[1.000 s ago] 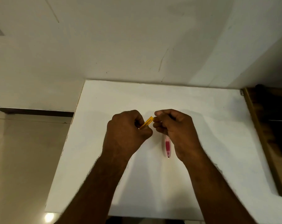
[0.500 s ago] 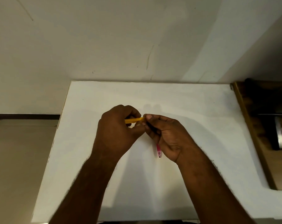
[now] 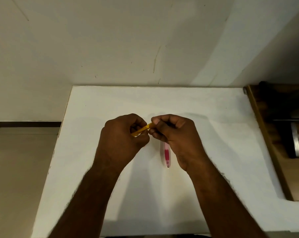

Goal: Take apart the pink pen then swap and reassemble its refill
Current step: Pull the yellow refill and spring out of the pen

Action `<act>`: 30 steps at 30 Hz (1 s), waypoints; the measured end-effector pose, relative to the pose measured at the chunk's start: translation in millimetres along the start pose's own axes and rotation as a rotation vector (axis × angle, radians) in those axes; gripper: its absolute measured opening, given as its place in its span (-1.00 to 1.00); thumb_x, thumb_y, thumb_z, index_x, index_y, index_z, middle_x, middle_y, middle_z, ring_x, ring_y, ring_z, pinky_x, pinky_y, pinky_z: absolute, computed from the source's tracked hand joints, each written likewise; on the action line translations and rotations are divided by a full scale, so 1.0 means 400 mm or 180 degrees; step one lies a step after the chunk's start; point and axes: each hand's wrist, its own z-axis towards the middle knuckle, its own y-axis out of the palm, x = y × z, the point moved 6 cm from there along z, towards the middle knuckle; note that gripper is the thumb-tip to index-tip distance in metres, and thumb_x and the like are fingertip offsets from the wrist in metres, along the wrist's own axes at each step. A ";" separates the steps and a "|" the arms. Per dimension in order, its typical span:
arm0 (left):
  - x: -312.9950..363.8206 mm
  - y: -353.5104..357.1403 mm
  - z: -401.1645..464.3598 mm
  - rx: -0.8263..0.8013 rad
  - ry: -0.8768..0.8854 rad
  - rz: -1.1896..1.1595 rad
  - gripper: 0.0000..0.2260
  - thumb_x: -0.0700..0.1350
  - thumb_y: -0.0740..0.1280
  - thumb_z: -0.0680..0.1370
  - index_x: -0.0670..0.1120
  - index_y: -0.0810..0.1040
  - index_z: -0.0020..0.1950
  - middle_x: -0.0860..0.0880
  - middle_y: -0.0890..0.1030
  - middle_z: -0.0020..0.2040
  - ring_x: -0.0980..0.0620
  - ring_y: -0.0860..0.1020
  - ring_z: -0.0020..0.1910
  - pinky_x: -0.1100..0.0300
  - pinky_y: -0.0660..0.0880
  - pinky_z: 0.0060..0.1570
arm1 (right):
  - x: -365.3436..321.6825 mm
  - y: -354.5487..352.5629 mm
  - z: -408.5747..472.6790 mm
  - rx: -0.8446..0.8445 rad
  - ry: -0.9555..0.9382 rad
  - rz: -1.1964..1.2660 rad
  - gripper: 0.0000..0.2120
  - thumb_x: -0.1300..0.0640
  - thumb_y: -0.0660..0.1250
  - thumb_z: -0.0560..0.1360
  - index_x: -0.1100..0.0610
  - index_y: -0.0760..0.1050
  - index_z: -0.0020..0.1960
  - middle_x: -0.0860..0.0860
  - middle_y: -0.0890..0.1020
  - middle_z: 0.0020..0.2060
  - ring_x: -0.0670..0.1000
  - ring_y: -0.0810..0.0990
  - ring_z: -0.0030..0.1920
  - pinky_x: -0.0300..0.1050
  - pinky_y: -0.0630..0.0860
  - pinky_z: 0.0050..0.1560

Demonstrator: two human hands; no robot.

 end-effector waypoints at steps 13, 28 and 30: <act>0.002 -0.008 -0.001 0.0156 0.0101 0.0048 -0.88 -0.12 0.51 0.38 0.05 0.67 -0.13 0.15 0.67 -0.27 0.24 0.61 -0.18 0.31 0.52 -0.23 | -0.013 -0.028 0.004 0.0153 0.0131 0.0304 -0.87 0.29 0.44 0.54 0.18 0.65 0.08 0.18 0.77 -0.09 0.13 0.79 -0.12 -0.11 0.71 -0.06; -0.006 0.002 -0.001 0.0106 0.0108 -0.0099 -0.89 -0.07 0.46 0.39 0.07 0.68 -0.10 0.16 0.70 -0.24 0.19 0.65 -0.21 0.38 0.51 -0.20 | -0.032 -0.044 0.010 0.0359 -0.0649 -0.0457 -0.82 0.33 0.44 0.52 0.10 0.60 0.05 0.05 0.75 -0.18 0.08 0.78 -0.18 0.07 0.72 -0.01; -0.008 0.004 0.002 0.0121 0.0099 -0.0133 -0.88 -0.10 0.49 0.41 0.06 0.68 -0.09 0.16 0.70 -0.23 0.20 0.64 -0.20 0.38 0.50 -0.18 | -0.044 -0.044 0.006 0.0413 -0.0855 -0.0679 -0.81 0.30 0.45 0.51 0.08 0.59 0.06 0.01 0.75 -0.18 0.06 0.77 -0.19 0.13 0.72 0.00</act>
